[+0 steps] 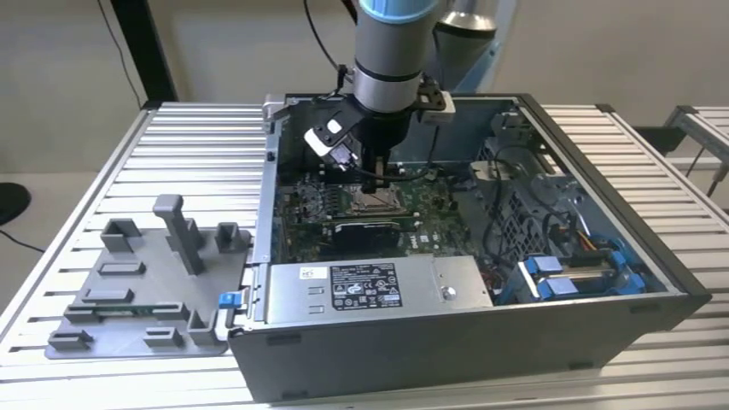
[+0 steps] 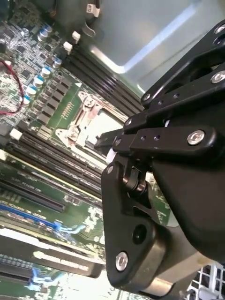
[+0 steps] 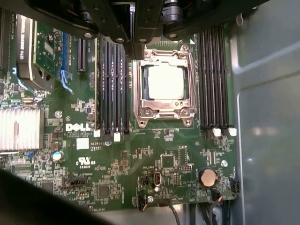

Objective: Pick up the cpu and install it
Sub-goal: 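Install the second cpu locking lever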

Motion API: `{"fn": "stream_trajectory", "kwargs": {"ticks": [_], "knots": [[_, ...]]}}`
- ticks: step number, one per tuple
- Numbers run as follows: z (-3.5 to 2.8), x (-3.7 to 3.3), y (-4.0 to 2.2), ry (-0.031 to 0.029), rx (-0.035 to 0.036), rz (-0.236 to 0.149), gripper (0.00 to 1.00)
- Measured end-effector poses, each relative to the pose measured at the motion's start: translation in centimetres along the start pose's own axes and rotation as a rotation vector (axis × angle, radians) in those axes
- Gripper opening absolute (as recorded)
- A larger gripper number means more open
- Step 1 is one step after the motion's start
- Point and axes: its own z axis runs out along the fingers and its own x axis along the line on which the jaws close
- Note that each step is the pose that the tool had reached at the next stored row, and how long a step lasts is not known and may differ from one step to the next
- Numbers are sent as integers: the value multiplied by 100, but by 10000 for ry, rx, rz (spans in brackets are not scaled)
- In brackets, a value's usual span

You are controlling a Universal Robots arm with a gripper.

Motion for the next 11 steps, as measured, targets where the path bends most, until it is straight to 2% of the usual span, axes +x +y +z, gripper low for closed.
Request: {"fn": "stream_trajectory", "kwargs": {"ticks": [4, 6, 11], "knots": [[75, 14, -8, 1, -10, 63, 0], [121, 22, -37, 5, -20, 109, 0], [181, 19, -71, 6, -27, 206, 0]]}}
